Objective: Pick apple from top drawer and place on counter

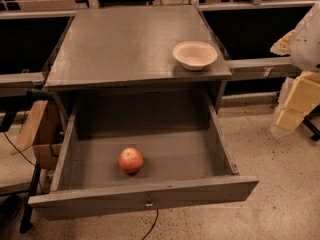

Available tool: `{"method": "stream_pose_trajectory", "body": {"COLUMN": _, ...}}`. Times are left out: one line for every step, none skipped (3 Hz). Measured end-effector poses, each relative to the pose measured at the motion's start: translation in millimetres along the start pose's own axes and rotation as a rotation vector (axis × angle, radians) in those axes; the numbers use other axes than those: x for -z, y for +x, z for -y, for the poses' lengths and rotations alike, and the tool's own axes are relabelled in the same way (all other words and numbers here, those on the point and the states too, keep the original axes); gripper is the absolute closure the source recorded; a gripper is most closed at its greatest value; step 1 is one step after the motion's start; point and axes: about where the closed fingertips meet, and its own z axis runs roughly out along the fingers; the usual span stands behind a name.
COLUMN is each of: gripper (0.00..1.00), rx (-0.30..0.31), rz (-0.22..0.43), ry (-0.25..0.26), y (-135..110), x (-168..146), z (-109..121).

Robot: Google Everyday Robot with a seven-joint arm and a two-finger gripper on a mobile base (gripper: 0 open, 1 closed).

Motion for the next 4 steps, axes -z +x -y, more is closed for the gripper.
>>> {"method": "stream_pose_trajectory", "body": {"gripper": 0.00, "rx": 0.000, "rz": 0.000, "ry": 0.000, "y": 0.0, "x": 0.0, "z": 0.0}}
{"method": "stream_pose_trajectory", "body": {"gripper": 0.00, "rx": -0.066, "rz": 0.015, "ry": -0.003, "y": -10.0, "x": -12.1, "z": 3.9}}
{"method": "stream_pose_trajectory", "body": {"gripper": 0.00, "rx": -0.195, "rz": 0.074, "ry": -0.030, "y": -32.8, "x": -52.0, "z": 12.1}}
{"method": "stream_pose_trajectory", "body": {"gripper": 0.00, "rx": -0.319, "rz": 0.182, "ry": -0.066, "y": -72.1, "x": -106.2, "z": 14.9}}
